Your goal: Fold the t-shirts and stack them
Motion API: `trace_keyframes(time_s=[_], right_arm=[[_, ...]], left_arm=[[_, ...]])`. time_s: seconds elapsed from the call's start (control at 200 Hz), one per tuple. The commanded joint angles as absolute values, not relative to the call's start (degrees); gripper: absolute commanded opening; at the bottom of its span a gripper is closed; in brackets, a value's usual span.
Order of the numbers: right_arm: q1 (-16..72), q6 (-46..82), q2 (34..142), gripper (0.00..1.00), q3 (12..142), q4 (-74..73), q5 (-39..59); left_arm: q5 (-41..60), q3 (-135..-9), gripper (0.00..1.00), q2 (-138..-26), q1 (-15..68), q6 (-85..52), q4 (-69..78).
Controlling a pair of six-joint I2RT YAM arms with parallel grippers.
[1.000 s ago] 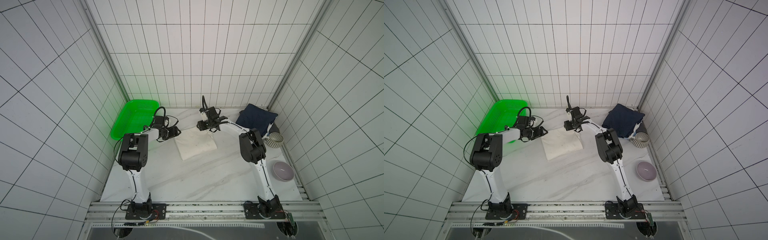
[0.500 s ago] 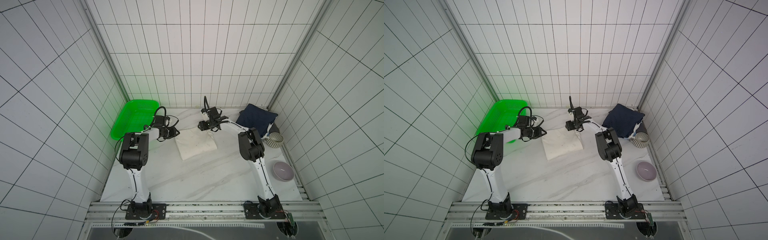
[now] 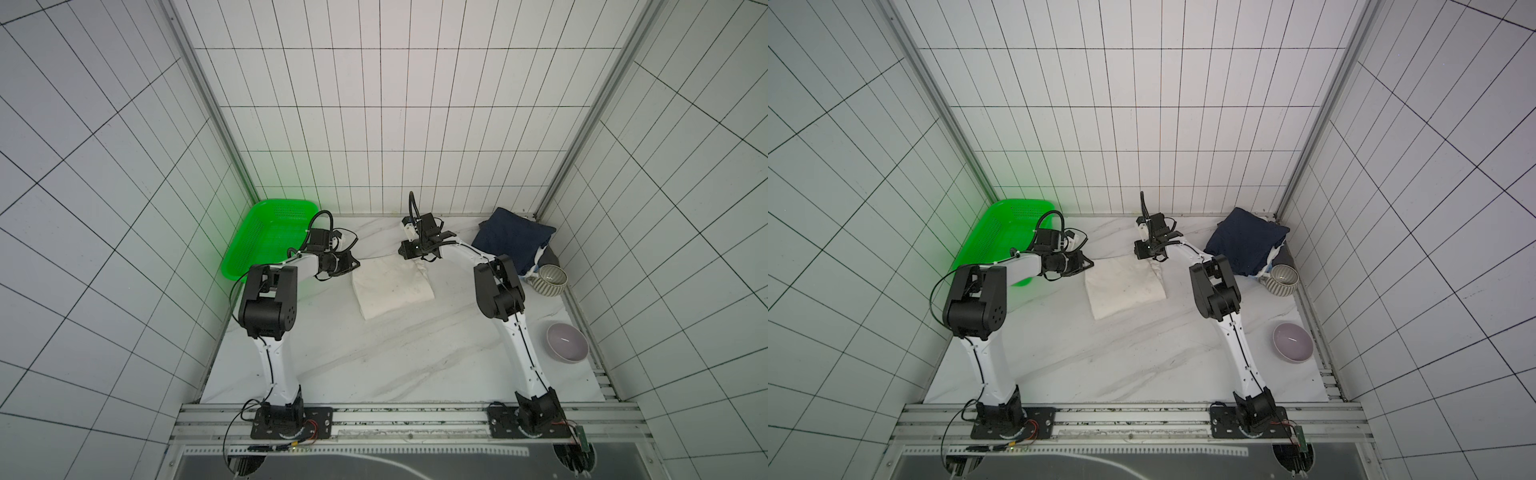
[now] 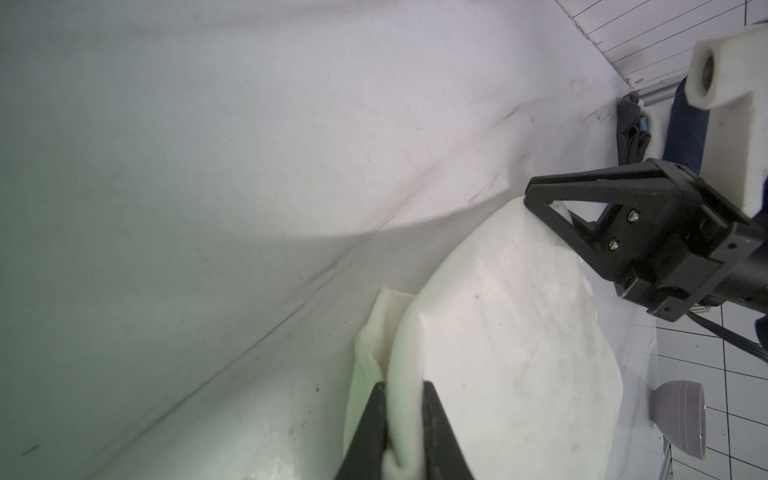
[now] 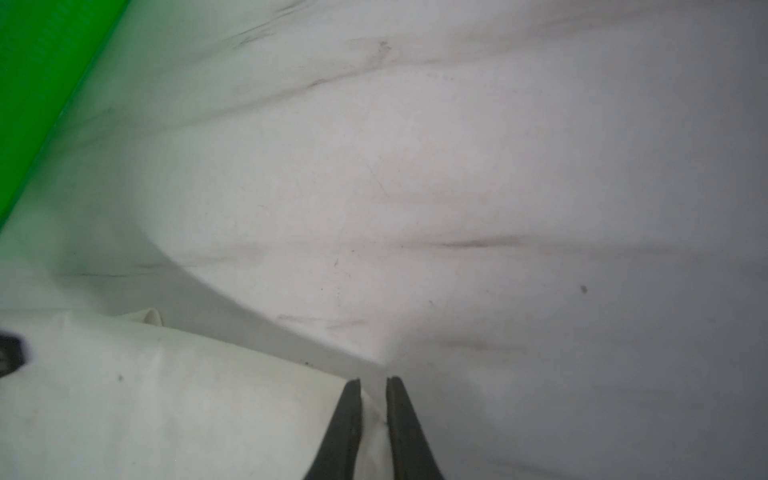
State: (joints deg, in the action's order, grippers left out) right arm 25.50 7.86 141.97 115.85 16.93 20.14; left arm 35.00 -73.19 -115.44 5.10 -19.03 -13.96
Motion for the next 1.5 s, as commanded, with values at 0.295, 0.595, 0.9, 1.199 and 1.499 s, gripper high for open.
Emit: trace_keyframes(time_s=[0.295,0.595,0.9,1.199,1.499], right_arm=[[27.1,12.0,110.8,0.00,91.8,11.5,13.7],[32.2,17.6,86.4,0.00,63.7,3.7,8.2],[29.7,14.7,90.8,0.00,64.9,0.4,7.2],[25.4,11.2,112.3,0.00,81.9,-0.1,13.9],[22.7,10.5,121.0,0.33,94.5,3.8,13.4]], left_arm=[[40.7,-69.0,0.15,-101.2,7.0,-16.8,-15.9],[38.9,-58.4,0.18,-86.4,12.8,-16.6,-17.7],[36.1,-60.9,0.22,-93.6,11.9,-17.8,-14.4],[36.2,-75.9,0.20,-112.4,8.5,-16.6,-17.6],[35.3,-87.2,0.26,-123.9,6.5,-14.9,-22.9]])
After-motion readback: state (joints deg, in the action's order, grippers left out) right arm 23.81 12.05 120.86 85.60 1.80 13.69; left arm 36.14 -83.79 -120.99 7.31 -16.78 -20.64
